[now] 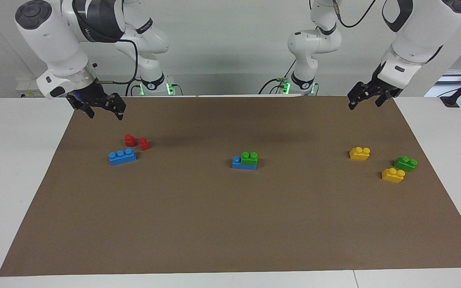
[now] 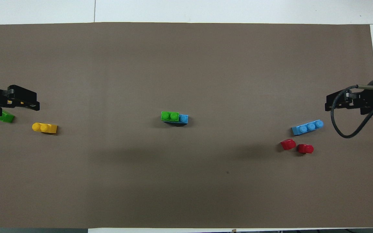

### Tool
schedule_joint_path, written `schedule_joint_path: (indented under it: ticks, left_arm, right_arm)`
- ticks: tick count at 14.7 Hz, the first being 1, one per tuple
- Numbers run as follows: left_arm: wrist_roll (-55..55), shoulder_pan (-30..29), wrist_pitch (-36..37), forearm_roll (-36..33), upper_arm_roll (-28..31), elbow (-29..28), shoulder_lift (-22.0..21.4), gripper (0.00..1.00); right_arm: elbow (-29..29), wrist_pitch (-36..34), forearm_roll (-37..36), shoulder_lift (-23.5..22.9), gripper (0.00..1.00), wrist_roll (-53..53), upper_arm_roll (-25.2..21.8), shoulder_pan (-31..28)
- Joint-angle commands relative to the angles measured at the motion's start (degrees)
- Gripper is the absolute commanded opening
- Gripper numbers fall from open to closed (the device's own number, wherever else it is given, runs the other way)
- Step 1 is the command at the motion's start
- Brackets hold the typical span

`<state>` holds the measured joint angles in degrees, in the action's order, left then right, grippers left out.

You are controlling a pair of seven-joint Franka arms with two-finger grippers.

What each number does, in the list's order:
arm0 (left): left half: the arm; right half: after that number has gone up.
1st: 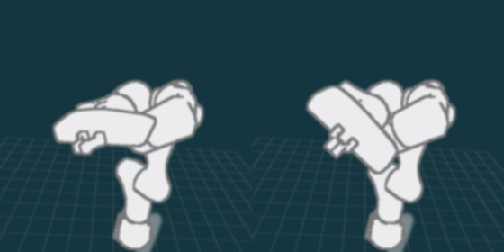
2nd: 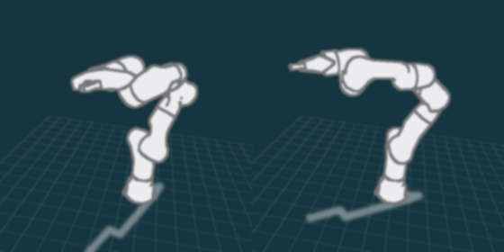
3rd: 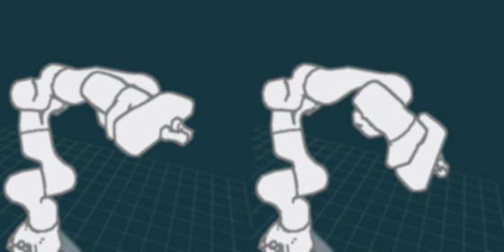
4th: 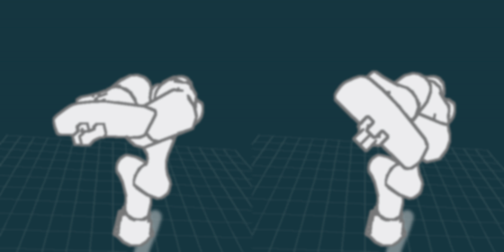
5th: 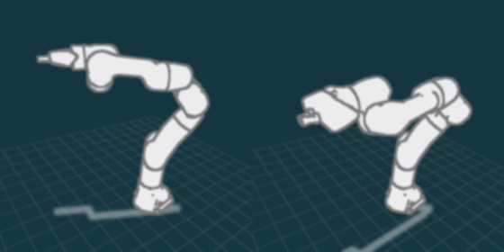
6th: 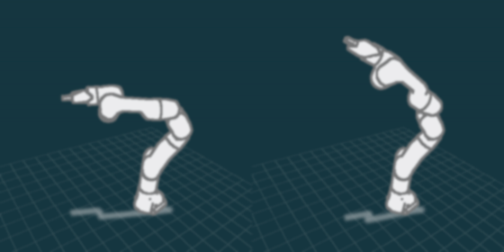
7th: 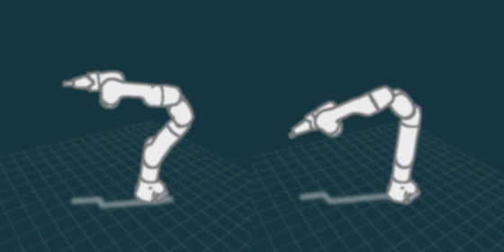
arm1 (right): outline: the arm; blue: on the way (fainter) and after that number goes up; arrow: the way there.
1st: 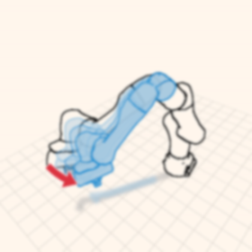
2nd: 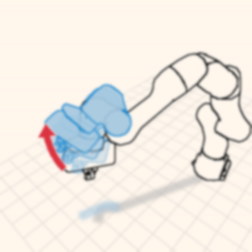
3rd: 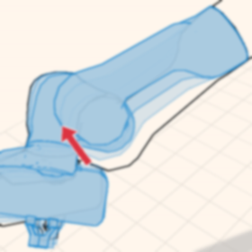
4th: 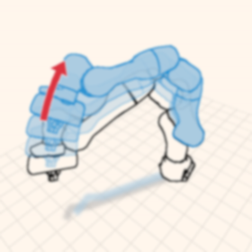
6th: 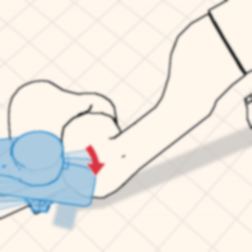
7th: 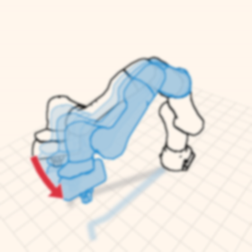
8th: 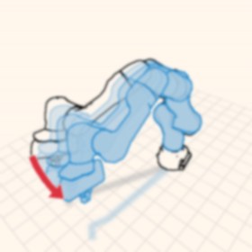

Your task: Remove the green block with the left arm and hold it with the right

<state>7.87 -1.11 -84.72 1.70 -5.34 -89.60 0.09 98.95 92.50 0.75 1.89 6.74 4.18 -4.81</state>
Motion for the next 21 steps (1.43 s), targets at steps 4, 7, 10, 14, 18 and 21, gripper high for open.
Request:
schedule_joint_path:
  ticks: [4,7,10,14,18,21]
  left_arm:
    - [0.3,0.1,-0.5,0.6,0.2,0.0,-0.4,1.0]
    - [0.3,0.1,-0.5,0.6,0.2,0.0,-0.4,1.0]
    - [0.4,0.1,-0.5,0.6,0.2,-0.2,-0.4,1.0]
    - [0.9,0.3,-0.7,0.6,0.0,-1.2,-0.9,1.0]
    - [2.8,2.1,-1.4,0.7,0.0,-3.0,-1.9,1.0]
    - [10.9,4.8,-3.8,0.7,0.0,-6.1,-3.4,1.0]
  right_arm:
    - [0.1,0.2,-0.9,0.0,1.0,-0.9,0.6,-0.8]
    - [0.2,0.2,-0.9,0.0,1.0,-0.9,0.6,-0.7]
    - [0.3,0.3,-0.9,0.0,1.0,-0.7,0.6,-0.7]
    - [0.7,1.8,-0.8,0.0,1.0,6.2,0.7,-0.1]
    - [2.8,5.0,2.0,0.1,1.0,32.6,0.9,2.5]
    - [4.0,10.6,5.7,-1.5,1.0,52.6,0.9,5.7]
